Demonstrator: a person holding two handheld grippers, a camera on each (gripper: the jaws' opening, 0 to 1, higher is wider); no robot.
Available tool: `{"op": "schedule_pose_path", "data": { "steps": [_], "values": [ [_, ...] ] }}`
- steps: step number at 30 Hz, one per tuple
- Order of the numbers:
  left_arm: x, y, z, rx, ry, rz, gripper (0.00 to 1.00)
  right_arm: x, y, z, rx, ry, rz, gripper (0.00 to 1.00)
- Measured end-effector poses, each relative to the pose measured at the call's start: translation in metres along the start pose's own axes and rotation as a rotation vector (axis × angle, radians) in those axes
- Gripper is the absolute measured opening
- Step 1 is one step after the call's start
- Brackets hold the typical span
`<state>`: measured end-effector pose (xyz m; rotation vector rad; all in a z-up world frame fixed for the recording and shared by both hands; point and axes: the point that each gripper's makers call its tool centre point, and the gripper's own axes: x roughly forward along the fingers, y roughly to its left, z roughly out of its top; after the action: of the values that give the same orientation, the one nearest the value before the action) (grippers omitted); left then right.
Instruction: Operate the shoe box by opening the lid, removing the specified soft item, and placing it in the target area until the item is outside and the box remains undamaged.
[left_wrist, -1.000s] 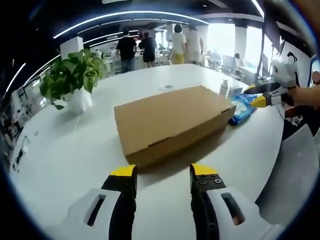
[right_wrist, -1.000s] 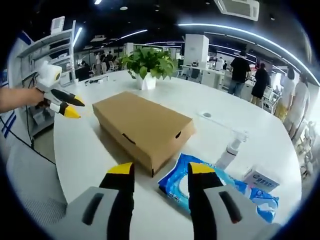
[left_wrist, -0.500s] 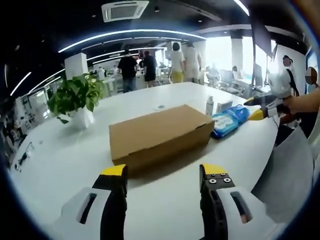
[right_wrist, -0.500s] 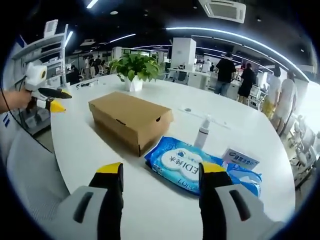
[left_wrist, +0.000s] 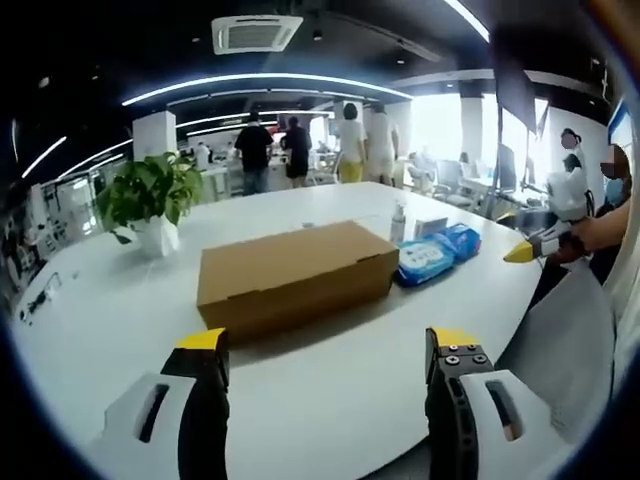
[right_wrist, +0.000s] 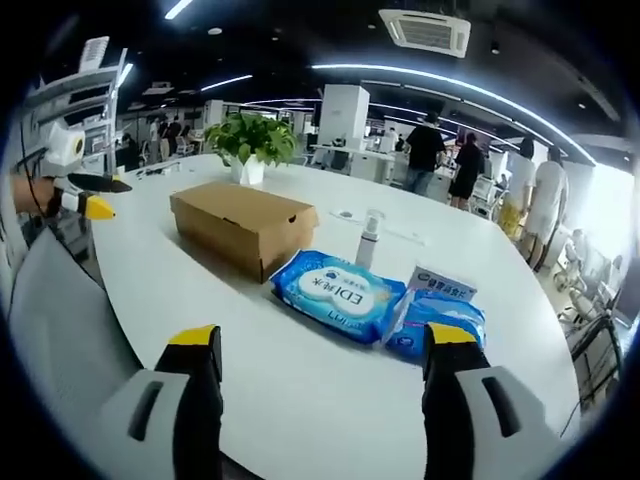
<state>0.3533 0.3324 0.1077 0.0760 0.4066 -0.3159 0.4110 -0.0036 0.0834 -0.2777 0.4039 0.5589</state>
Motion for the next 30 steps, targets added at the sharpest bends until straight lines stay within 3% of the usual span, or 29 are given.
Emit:
{"op": "schedule_pose_path", "data": {
  "steps": [5,11,30],
  "values": [
    [-0.007,-0.003,-0.01,-0.026,0.011,0.007,0.93,-0.01,0.002,-0.005,0.029,-0.004,0.005,0.85],
    [-0.01,-0.005,-0.013,0.006,0.019,0.013,1.0,-0.015,0.005,-0.004,0.066,-0.027,0.01,0.96],
    [-0.009,-0.01,-0.01,0.014,0.016,-0.006,1.0,-0.016,0.007,-0.007,0.077,-0.019,0.008,0.96]
  ]
}}
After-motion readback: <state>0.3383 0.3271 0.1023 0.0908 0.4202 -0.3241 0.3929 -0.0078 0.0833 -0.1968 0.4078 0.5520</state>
